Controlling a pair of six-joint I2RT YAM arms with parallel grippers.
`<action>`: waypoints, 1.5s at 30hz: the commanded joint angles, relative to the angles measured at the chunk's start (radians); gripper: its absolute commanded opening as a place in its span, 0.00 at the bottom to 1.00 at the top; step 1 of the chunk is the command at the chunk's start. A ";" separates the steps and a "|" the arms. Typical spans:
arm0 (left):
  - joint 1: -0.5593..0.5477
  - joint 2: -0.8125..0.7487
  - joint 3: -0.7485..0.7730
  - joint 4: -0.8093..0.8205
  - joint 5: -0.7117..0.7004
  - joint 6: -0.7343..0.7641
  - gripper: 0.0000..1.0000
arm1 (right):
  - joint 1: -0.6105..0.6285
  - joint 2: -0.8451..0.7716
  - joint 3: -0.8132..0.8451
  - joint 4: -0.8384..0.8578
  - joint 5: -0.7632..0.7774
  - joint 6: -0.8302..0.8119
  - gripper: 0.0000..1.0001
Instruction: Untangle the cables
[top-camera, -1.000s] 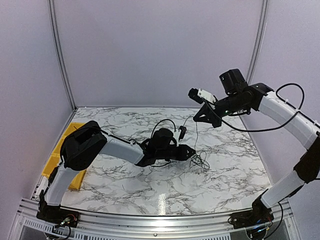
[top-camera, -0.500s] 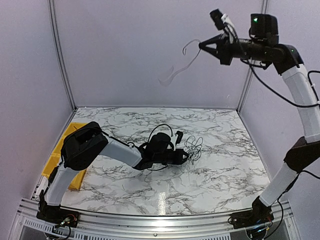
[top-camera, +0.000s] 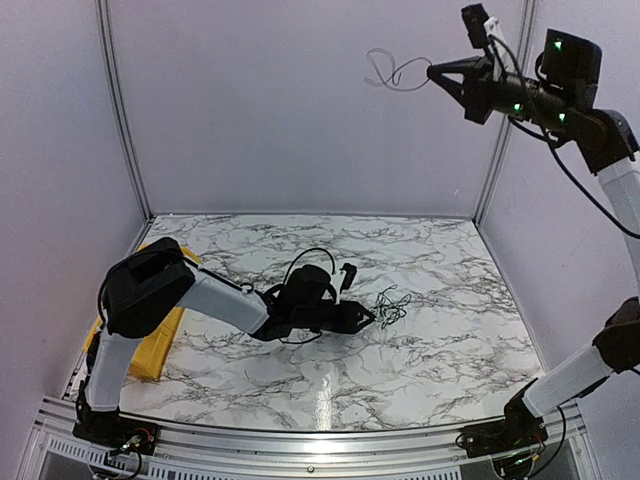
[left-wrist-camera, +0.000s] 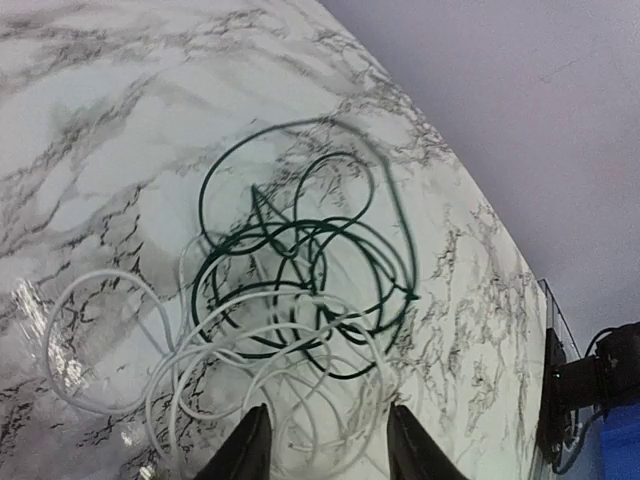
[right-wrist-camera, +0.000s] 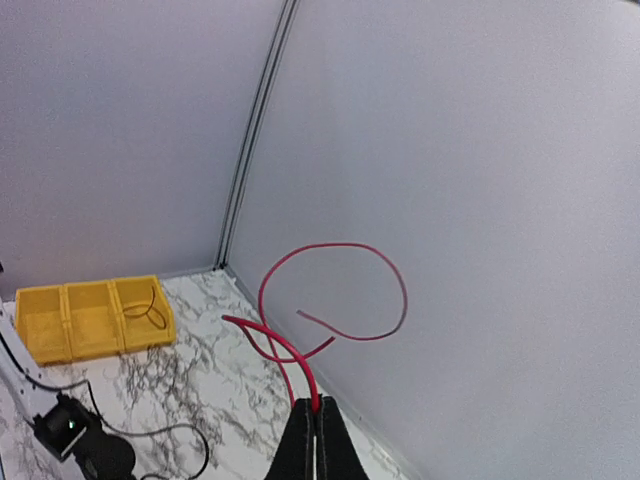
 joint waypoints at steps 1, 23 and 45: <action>-0.005 -0.227 -0.054 -0.001 -0.058 0.067 0.47 | 0.001 -0.077 -0.239 0.091 0.054 -0.025 0.00; -0.009 -0.644 0.016 -0.631 -0.336 0.606 0.52 | -0.001 -0.140 -0.702 0.100 -0.067 0.025 0.00; -0.114 -0.435 0.377 -0.826 -0.505 1.148 0.53 | 0.001 -0.135 -0.720 0.121 -0.149 0.108 0.00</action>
